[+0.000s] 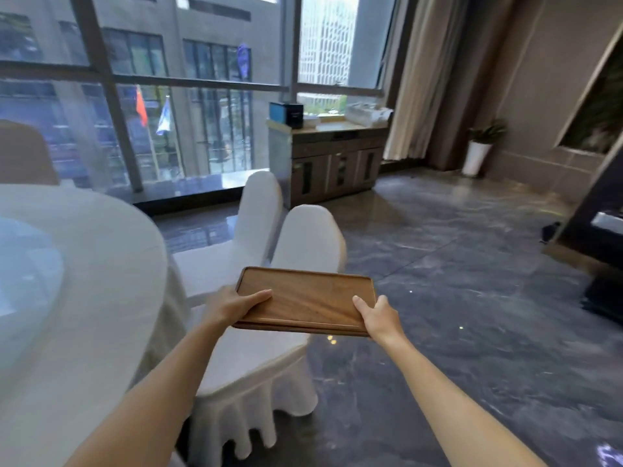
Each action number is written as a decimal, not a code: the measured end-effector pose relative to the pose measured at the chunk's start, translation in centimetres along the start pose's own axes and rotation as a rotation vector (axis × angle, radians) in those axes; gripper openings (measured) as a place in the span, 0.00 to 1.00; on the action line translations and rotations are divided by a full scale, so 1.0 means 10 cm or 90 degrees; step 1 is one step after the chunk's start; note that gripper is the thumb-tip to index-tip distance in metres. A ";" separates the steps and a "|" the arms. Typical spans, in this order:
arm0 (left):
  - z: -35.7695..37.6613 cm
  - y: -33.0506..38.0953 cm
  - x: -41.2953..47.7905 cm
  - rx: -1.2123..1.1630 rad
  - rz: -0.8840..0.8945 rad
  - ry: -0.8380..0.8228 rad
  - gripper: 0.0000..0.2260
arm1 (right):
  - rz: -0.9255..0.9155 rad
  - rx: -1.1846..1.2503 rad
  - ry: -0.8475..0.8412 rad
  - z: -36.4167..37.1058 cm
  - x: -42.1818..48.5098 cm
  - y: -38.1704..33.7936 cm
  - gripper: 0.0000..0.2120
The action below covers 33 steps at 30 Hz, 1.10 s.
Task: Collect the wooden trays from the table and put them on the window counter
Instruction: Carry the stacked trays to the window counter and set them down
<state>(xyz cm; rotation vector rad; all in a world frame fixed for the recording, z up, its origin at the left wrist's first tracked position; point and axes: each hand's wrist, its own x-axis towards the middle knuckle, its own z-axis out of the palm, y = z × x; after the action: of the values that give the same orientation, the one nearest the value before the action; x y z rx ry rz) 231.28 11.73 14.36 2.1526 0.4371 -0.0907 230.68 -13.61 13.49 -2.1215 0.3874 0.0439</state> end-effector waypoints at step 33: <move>3.37 4.18 5.68 0.045 0.114 -0.084 0.31 | 0.053 -0.012 0.142 -2.01 6.81 -0.30 0.18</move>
<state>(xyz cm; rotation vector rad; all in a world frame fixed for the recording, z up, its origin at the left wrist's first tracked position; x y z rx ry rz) 301.97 -21.65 14.44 2.2299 0.1660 -0.1482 293.83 -46.23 14.68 -2.1339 0.6090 -0.1427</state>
